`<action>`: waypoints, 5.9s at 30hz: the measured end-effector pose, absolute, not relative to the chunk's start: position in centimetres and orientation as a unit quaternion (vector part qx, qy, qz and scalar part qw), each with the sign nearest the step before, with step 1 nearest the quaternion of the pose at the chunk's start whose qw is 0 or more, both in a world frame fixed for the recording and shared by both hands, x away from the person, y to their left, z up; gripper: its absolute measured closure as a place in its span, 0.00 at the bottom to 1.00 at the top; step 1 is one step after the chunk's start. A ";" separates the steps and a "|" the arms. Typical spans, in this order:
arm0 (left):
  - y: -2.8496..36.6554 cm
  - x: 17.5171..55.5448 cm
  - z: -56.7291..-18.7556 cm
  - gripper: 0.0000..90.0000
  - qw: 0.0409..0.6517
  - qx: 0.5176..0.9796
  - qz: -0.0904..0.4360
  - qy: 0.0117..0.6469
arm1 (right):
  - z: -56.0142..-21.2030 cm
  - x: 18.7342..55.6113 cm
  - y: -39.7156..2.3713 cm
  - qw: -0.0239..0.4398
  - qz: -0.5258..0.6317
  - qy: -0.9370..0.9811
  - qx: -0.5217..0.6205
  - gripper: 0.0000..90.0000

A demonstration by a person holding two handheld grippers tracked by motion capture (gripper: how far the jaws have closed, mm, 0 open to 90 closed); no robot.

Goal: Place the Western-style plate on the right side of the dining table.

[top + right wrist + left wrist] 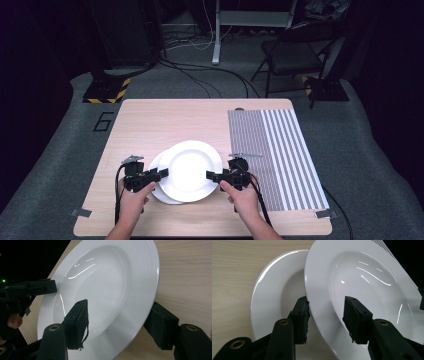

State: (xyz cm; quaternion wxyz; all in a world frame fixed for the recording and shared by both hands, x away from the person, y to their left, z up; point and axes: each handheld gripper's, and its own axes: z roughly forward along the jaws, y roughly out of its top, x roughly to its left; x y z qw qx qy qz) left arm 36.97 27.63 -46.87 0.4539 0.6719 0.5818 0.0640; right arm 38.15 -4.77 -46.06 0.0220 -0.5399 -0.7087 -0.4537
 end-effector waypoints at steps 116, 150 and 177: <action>13.2 41.6 -44.8 0.62 0.471 0.752 -0.011 0.462 | -44.6 32.9 -17.6 -0.071 -0.478 -0.570 -0.665 0.42; 9.0 42.6 -46.0 0.65 0.468 0.746 0.009 0.473 | -45.6 33.5 -19.5 -0.125 -0.426 -0.571 -0.690 0.43; 7.0 43.9 -45.8 0.65 0.470 0.746 0.007 0.472 | -45.8 33.7 -20.7 -0.136 -0.414 -0.570 -0.696 0.43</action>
